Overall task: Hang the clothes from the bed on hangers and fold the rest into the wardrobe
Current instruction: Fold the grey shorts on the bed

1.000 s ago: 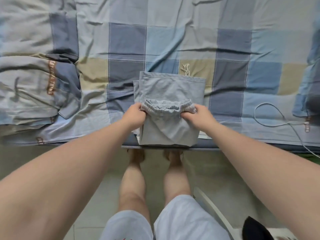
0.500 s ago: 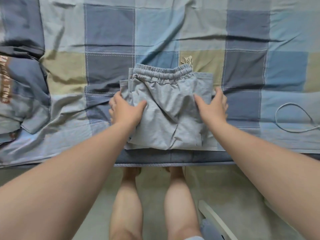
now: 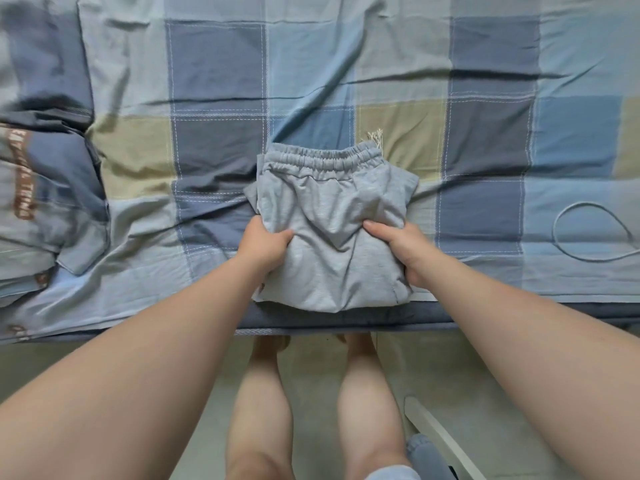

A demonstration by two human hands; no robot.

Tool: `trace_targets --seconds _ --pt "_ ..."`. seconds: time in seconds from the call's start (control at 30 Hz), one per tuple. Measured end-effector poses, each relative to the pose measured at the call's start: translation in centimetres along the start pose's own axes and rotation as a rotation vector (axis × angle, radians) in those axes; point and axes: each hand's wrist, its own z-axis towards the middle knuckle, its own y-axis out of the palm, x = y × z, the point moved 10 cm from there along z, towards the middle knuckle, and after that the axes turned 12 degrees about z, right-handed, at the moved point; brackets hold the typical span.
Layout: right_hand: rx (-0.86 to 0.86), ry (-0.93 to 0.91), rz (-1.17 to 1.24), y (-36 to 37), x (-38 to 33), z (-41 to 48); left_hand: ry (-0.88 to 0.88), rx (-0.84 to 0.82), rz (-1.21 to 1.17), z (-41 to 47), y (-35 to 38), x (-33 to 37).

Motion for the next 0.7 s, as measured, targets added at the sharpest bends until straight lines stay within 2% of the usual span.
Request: trace_targets --seconds 0.17,0.37,0.53,0.7 --pt "-0.029 0.130 0.038 -1.4 0.3 -7.5 -0.143 -0.170 0.032 -7.0 -1.3 -2.4" --pt "-0.034 0.175 0.091 -3.7 -1.5 -20.7 -0.160 -0.175 0.010 -19.4 -5.1 -1.7" --pt "0.013 0.059 0.172 -5.0 -4.3 -29.7 0.038 -0.124 0.058 -26.3 -9.3 1.6" --pt "0.115 -0.145 0.378 -4.2 -5.7 -37.8 0.375 -0.083 0.165 -30.8 -15.1 7.4"
